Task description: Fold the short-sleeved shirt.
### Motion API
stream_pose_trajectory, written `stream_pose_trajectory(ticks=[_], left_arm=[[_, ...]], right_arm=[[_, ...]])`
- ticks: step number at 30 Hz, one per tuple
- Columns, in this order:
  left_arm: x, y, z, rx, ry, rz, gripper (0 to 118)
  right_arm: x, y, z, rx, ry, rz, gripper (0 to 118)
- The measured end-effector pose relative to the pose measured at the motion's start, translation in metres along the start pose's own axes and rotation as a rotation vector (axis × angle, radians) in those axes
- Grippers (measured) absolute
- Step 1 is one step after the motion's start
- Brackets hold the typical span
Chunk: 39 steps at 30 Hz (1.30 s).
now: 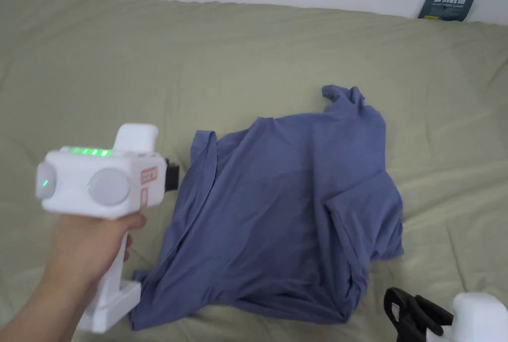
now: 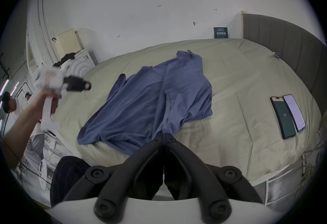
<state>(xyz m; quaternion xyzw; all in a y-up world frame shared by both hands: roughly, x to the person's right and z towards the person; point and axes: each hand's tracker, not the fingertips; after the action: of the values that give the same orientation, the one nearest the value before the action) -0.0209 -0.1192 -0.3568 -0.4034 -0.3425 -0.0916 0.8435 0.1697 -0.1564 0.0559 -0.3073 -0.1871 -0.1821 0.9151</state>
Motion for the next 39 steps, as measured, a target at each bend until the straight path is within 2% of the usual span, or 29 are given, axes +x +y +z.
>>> stream_pose_trajectory(ticks=[2,3,4,6,8,10,15,18,20,21,22,23,25,28,32,37,39], left_arm=[[0.009,0.032,-0.037,-0.047,-0.001,-0.016,3],[0.013,0.050,-0.057,-0.079,0.014,-0.042,15],[0.014,0.064,-0.074,-0.134,0.007,-0.041,63],[0.015,0.086,-0.108,-0.216,0.051,0.018,88],[0.007,0.099,-0.130,-0.218,0.037,0.129,106],[-0.004,0.112,-0.155,-0.249,0.045,0.202,103],[0.006,0.109,-0.175,-0.343,0.112,0.146,102],[0.010,0.103,-0.181,-0.363,0.135,0.136,93],[0.009,0.101,-0.182,-0.374,0.152,0.126,71],[0.009,0.101,-0.180,-0.368,0.149,0.112,52],[0.008,0.100,-0.178,-0.358,0.138,0.092,23],[0.007,0.099,-0.176,-0.358,0.126,0.083,14],[0.004,0.094,-0.177,-0.387,0.124,0.061,13],[-0.006,0.082,-0.179,-0.419,0.109,0.040,2],[-0.023,0.078,-0.160,-0.296,0.011,0.053,1],[-0.036,0.058,-0.113,-0.170,-0.040,-0.016,1],[-0.044,0.049,-0.100,-0.098,-0.030,-0.001,1]], right_arm=[[0.008,0.005,-0.007,-0.005,-0.007,-0.001,1],[0.014,0.007,-0.012,-0.012,-0.007,-0.013,0],[0.019,0.009,-0.016,-0.024,-0.002,-0.032,1],[0.026,0.014,-0.024,-0.032,-0.002,-0.042,1],[0.031,0.017,-0.033,-0.035,0.000,-0.023,1],[0.035,0.019,-0.042,-0.039,-0.007,-0.016,1],[0.040,0.018,-0.054,-0.048,0.000,-0.041,1],[0.040,0.018,-0.054,-0.049,0.007,-0.042,1],[0.040,0.018,-0.054,-0.050,0.003,-0.039,1],[0.040,0.019,-0.053,-0.046,-0.001,-0.038,1],[0.041,0.020,-0.051,-0.045,-0.004,-0.040,1],[0.041,0.020,-0.050,-0.043,-0.008,-0.044,1],[0.042,0.023,-0.049,-0.042,-0.021,-0.052,1],[0.045,0.033,-0.052,-0.041,-0.034,-0.042,1],[0.058,0.076,-0.072,-0.032,-0.074,0.028,1],[0.077,0.189,-0.168,-0.047,-0.149,0.196,2],[0.086,0.234,-0.220,-0.039,-0.156,0.203,8]])
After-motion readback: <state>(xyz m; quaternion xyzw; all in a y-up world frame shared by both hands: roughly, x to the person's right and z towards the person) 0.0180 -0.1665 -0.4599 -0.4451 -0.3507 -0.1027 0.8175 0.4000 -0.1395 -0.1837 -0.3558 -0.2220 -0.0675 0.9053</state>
